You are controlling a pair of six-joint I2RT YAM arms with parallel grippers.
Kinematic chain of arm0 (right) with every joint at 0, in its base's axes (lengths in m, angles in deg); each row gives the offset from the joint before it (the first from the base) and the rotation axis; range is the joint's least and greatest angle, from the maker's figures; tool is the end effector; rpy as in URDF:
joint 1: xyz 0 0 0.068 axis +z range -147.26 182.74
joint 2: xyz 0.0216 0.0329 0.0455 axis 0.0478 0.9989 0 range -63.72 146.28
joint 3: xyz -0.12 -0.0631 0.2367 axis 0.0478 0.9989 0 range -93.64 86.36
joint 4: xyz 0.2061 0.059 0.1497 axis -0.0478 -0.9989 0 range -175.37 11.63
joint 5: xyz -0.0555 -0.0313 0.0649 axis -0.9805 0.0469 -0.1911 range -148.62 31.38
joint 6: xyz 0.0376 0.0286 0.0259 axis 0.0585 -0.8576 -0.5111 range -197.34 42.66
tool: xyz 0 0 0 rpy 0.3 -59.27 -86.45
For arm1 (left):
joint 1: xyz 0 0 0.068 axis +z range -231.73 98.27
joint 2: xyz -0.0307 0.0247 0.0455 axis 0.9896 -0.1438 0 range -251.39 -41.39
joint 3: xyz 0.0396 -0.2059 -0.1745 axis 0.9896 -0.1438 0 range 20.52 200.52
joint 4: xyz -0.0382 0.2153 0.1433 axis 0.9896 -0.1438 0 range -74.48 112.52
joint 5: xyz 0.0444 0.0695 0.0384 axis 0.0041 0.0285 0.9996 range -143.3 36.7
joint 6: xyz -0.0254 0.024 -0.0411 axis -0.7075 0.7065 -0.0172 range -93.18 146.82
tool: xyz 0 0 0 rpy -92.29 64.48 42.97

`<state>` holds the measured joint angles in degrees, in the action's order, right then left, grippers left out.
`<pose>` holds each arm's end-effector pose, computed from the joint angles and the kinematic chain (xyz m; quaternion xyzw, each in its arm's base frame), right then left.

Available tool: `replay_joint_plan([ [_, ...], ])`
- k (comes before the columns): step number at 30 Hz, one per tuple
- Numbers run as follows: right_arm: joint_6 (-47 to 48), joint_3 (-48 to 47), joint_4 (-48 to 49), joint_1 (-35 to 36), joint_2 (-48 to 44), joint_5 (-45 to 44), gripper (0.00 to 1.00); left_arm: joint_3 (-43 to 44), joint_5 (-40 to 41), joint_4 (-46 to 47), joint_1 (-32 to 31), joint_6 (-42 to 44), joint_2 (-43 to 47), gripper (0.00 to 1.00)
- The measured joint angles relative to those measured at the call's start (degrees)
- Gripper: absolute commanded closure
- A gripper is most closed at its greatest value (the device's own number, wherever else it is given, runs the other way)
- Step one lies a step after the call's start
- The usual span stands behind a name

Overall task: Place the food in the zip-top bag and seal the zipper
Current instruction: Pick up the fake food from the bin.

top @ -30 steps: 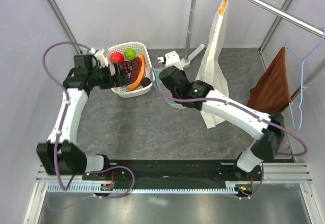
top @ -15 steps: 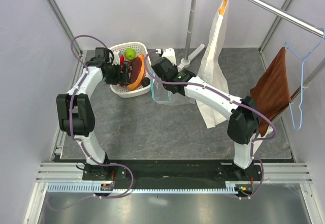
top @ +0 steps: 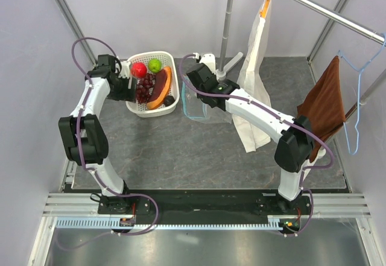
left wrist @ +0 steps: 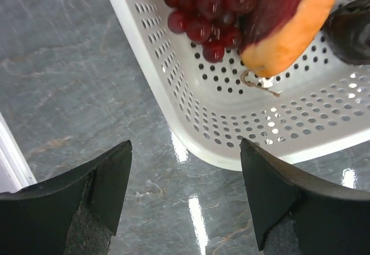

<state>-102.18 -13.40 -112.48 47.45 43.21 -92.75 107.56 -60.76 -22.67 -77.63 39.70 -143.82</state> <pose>0.3163 0.2850 0.3268 -0.0310 0.8787 0.0054 0.4764 0.3821 0.0227 0.2688 0.0903 0.9611 -0.0249 0.2599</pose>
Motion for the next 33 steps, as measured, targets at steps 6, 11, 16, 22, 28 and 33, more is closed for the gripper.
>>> replay_joint_plan([
  [6, -0.4, 0.0, 0.0, -0.9, -0.6, 1.3, 1.00, 6.5, -8.3, -0.9, -0.7, 0.7, 0.0, 0.07],
  [11, -0.7, 1.6, 0.0, -2.2, -1.0, 2.3, 1.00, 15.2, -10.4, 0.3, -8.0, 0.0, -3.3, 0.06],
  [16, -1.1, 3.1, -0.2, -2.7, -1.6, 3.2, 1.00, 25.9, -9.1, 2.3, -13.0, -2.2, -14.1, 0.05],
  [22, -1.4, 4.0, -0.2, -2.6, -3.0, 4.2, 1.00, 29.1, -4.9, 2.1, -13.0, -4.2, -25.7, 0.05],
  [28, -1.5, 5.0, -0.2, -2.8, -4.2, 4.8, 1.00, 29.2, -1.9, 2.1, -12.7, -4.5, -29.6, 0.04],
  [33, -1.6, 5.4, -0.2, -2.9, -4.3, 5.3, 1.00, 30.0, -0.4, 3.4, -12.9, -4.4, -30.3, 0.02],
])
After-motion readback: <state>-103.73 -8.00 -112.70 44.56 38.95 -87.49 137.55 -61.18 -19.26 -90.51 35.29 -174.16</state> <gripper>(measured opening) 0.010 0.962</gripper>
